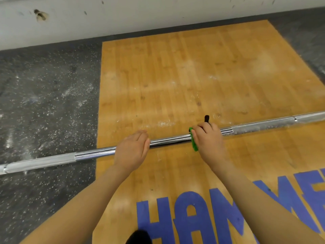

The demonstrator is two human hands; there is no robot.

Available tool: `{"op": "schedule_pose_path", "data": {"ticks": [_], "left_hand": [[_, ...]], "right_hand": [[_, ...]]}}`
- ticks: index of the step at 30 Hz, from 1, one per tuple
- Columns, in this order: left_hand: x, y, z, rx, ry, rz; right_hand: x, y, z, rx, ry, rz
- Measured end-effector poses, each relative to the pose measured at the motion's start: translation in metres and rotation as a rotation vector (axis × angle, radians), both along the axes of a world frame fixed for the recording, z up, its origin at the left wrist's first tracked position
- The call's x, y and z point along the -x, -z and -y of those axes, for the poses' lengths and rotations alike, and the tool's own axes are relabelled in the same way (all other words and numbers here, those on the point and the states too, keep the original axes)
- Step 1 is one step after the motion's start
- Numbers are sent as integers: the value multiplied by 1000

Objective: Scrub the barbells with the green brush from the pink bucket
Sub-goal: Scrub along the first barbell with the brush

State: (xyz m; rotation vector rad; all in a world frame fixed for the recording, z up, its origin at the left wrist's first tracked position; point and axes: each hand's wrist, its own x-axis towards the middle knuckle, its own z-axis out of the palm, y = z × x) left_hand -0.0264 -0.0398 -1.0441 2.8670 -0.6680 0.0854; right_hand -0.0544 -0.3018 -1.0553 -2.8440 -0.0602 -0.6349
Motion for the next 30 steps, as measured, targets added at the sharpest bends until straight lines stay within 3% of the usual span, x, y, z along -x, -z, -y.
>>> {"op": "schedule_pose_path", "data": {"ticks": [9, 19, 30], "left_hand": [[-7, 1, 1, 16, 19, 79], [-20, 3, 0, 2, 33, 111], [-78, 6, 0, 14, 14, 35]], "right_hand": [[-14, 1, -55, -3, -117, 0], [-19, 0, 14, -15, -58, -26], [-48, -35, -9, -224, -24, 177]]}}
